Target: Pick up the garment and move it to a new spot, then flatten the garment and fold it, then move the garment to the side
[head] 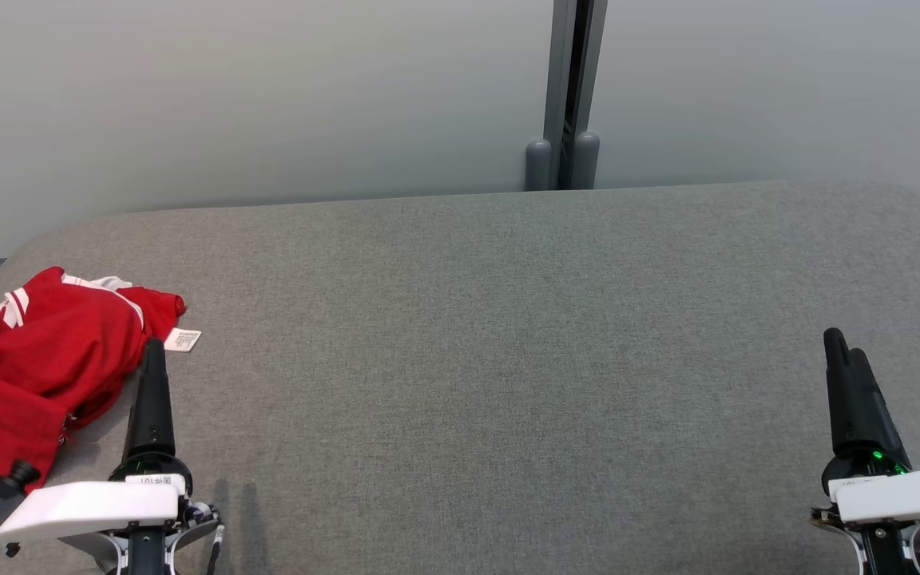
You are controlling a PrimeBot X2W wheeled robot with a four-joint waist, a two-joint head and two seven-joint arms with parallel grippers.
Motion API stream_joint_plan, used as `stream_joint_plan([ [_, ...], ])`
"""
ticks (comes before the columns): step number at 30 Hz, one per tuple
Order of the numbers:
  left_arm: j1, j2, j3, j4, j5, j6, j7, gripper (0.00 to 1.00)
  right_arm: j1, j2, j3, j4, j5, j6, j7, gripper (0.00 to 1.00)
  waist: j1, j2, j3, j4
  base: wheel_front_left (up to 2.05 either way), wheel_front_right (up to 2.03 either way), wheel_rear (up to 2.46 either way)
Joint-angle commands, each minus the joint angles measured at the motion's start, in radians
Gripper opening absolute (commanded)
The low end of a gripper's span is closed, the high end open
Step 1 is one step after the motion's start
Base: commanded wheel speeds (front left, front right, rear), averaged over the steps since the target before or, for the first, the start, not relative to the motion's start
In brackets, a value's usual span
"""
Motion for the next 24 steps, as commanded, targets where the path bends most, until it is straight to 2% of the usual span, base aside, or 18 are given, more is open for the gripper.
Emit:
stream_joint_plan([
  [1, -0.013, 0.007, 0.005, -0.019, 0.017, -0.006, -0.004, 1.00, -0.025, -0.008, -0.005, -0.016, -0.021, 0.001, -0.009, 1.00, 0.0000, 0.0000, 0.000, 0.000, 0.00, 0.00, 0.00],
  [11, -0.007, 0.008, 0.005, -0.090, 0.224, -0.006, -0.034, 1.00, -0.050, 0.011, 0.014, -0.050, -0.243, 0.001, -0.021, 1.00, 0.0000, 0.0000, 0.005, -0.001, 0.00, 0.00, 0.00],
  [14, -0.002, 0.008, -0.019, -0.106, 0.298, 0.006, -0.043, 1.00, -0.054, 0.015, 0.014, -0.043, -0.309, 0.001, -0.026, 1.00, 0.0000, 0.0000, 0.007, -0.002, 0.00, 0.00, 0.00],
  [16, 0.006, 0.008, -0.053, -0.119, 0.385, 0.018, -0.051, 1.00, -0.055, 0.020, 0.014, -0.026, -0.372, 0.001, -0.029, 1.00, 0.0000, 0.0000, 0.010, -0.004, 0.00, 0.00, 0.00],
  [21, 0.018, 0.009, -0.103, -0.117, 0.491, 0.046, -0.062, 1.00, -0.062, 0.026, 0.019, 0.000, -0.434, 0.001, -0.033, 1.00, 0.0000, 0.0000, 0.012, -0.007, 0.00, 0.00, 0.00],
  [24, 0.023, 0.009, -0.145, -0.110, 0.601, 0.070, -0.069, 1.00, -0.067, 0.030, 0.024, 0.018, -0.481, 0.001, -0.037, 1.00, 0.0000, 0.0000, 0.013, -0.008, 0.00, 0.00, 0.00],
])
